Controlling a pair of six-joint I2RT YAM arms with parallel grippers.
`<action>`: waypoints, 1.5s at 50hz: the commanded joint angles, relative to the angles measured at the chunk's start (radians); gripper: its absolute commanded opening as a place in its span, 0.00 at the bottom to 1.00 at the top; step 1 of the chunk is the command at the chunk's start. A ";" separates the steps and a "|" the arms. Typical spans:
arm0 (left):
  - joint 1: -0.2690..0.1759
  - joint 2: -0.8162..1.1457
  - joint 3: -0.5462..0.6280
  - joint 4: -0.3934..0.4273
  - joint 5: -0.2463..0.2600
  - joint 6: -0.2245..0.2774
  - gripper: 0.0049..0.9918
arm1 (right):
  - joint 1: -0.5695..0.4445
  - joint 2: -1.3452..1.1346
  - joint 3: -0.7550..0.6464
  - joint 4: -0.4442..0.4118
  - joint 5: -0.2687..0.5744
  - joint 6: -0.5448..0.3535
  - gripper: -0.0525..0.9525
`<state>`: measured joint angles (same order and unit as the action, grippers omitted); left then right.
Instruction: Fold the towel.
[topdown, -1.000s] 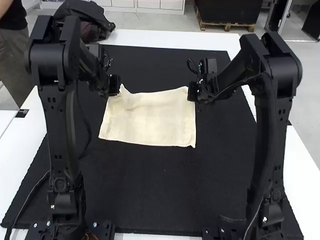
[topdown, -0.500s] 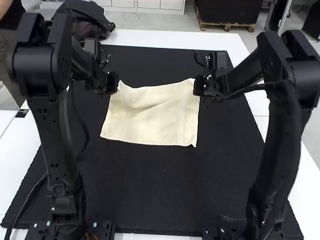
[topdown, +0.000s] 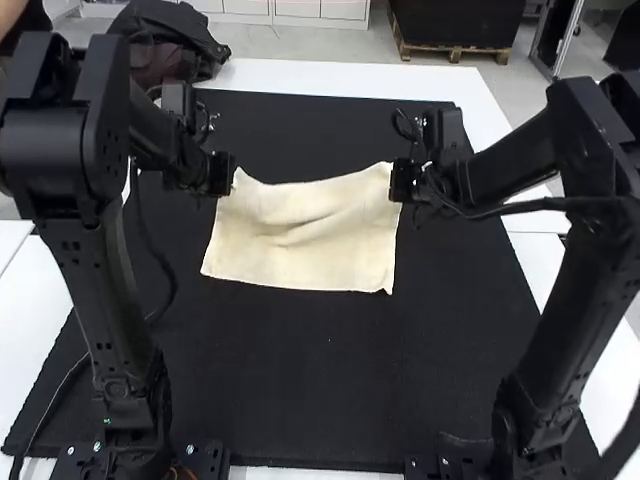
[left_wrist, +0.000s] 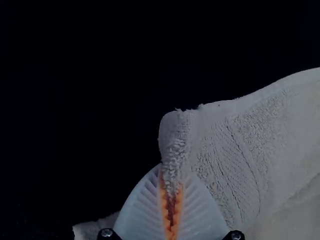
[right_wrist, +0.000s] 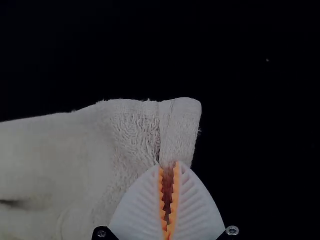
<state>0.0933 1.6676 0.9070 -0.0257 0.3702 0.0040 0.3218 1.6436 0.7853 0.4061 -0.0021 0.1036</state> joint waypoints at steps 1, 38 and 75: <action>0.040 -0.046 -0.011 0.001 -0.002 0.045 0.03 | 0.022 -0.053 -0.027 0.003 0.028 -0.010 0.05; 0.098 -0.092 -0.065 -0.031 -0.008 0.122 0.03 | 0.045 -0.154 -0.172 -0.036 0.053 -0.021 0.05; 0.097 -0.109 -0.152 -0.011 -0.025 0.163 0.03 | 0.126 -0.182 -0.236 -0.150 0.073 0.010 0.05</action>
<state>0.1894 1.5864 0.7624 -0.0513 0.3622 0.1501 0.4370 1.4937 0.5602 0.2554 0.0463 0.0975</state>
